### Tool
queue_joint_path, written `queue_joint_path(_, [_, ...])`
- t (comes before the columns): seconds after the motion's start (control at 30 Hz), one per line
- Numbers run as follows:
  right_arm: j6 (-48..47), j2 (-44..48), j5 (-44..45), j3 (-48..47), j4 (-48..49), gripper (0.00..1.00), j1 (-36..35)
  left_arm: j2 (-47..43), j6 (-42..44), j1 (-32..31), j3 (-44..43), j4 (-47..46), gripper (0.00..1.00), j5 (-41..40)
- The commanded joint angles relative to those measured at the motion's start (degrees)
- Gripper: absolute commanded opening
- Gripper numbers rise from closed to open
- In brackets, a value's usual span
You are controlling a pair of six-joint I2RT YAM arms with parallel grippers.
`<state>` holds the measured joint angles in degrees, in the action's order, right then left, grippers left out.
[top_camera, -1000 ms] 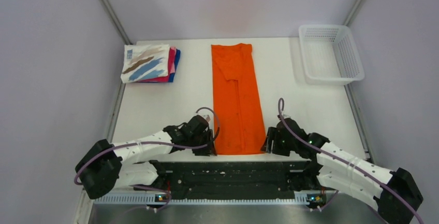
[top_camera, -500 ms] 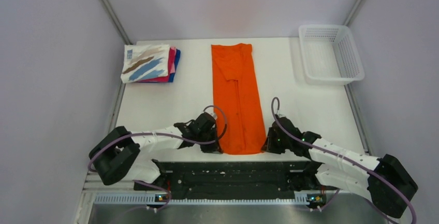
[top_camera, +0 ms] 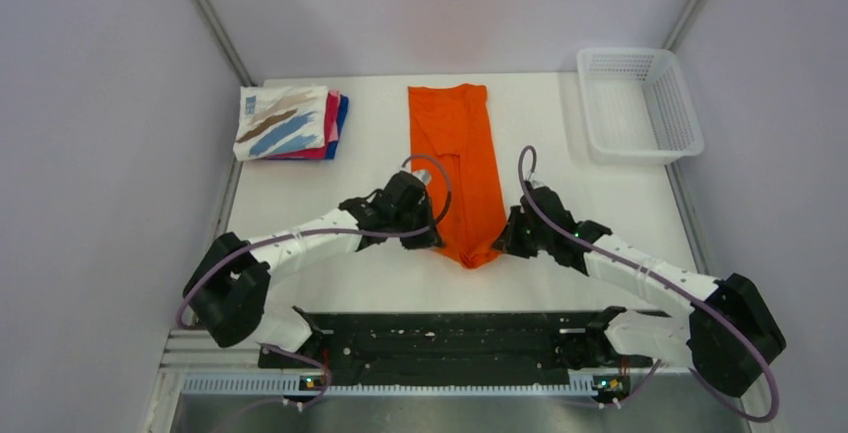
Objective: Fold and stack the t-shirts
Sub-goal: Fold the folded rectangular tshirt in 1/3 of the way
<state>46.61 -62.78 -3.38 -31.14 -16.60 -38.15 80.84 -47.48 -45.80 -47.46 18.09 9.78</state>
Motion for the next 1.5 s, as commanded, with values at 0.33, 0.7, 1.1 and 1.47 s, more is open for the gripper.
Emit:
queue_joint_path(0.33, [-6.00,-22.54,-2.40,-22.77,9.04,0.00,14.05,14.48,7.23,18.93,-17.48,0.50,0.00,4.27])
queue_joint_path(0.7, [-9.05,-38.41,-5.19,-34.60,13.17,0.00,19.11,26.25,9.75,25.82,-28.78,2.22,0.00,5.13])
queue_joint_path(1.1, [-9.62,-45.81,-5.62,-39.59,17.67,0.00,21.34,34.96,12.31,27.04,-37.53,0.72,0.03,11.17])
queue_joint_path(1.47, [-10.15,-49.01,-11.77,-45.41,19.23,0.39,23.61,37.09,11.54,29.87,-44.68,-1.24,0.80,11.92])
